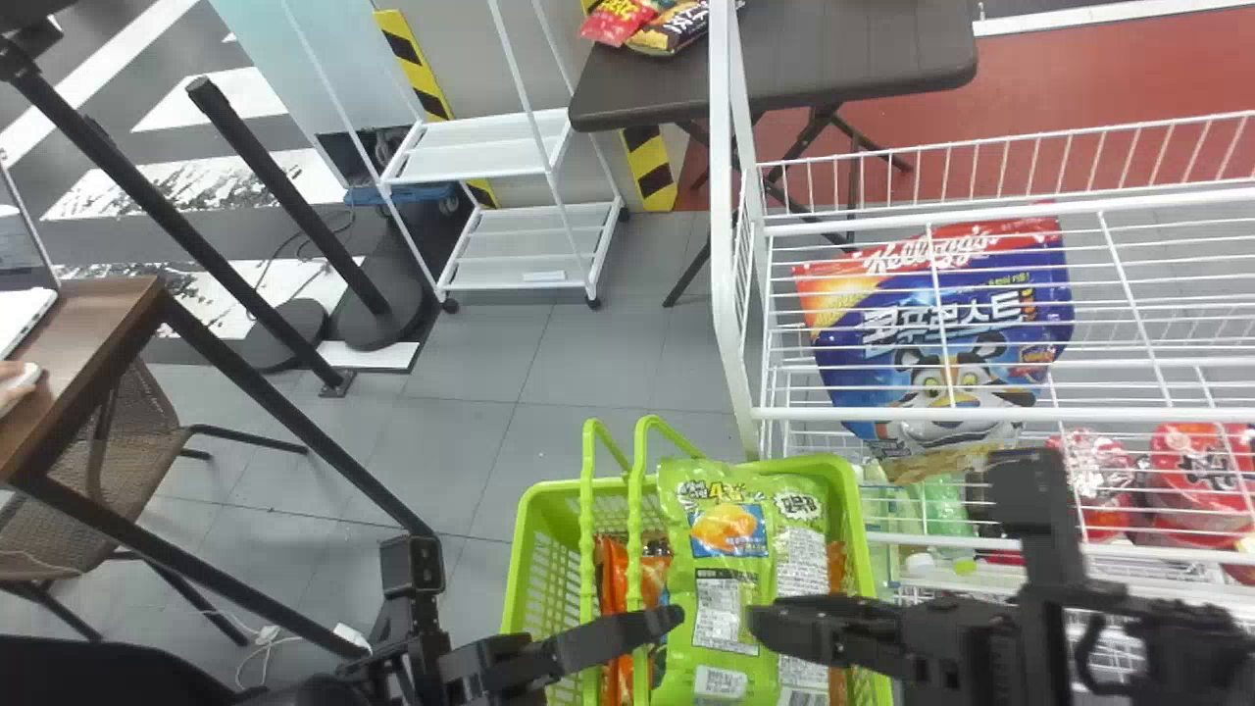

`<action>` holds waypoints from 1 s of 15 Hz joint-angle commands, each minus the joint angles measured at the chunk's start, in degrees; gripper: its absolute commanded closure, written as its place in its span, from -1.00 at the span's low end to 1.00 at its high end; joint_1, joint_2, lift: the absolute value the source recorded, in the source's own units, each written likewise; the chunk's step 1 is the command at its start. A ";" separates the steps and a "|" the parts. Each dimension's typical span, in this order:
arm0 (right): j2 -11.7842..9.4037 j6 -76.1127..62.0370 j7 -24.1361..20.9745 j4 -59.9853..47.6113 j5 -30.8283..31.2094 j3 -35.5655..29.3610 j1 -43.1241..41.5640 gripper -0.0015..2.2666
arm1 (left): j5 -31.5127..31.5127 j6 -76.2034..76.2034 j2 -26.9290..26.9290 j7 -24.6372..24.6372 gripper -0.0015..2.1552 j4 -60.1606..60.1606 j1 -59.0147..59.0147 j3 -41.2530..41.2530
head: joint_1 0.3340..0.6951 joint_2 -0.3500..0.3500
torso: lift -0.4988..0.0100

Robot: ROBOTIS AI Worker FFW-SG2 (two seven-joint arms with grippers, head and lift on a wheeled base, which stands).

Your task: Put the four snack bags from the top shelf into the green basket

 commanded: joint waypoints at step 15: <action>8.54 -54.23 -1.98 -3.56 36.32 -18.35 22.04 -0.96 | 0.00 0.00 -1.23 -0.57 0.99 -0.65 1.73 1.17 | 1.00 0.36 | 0.96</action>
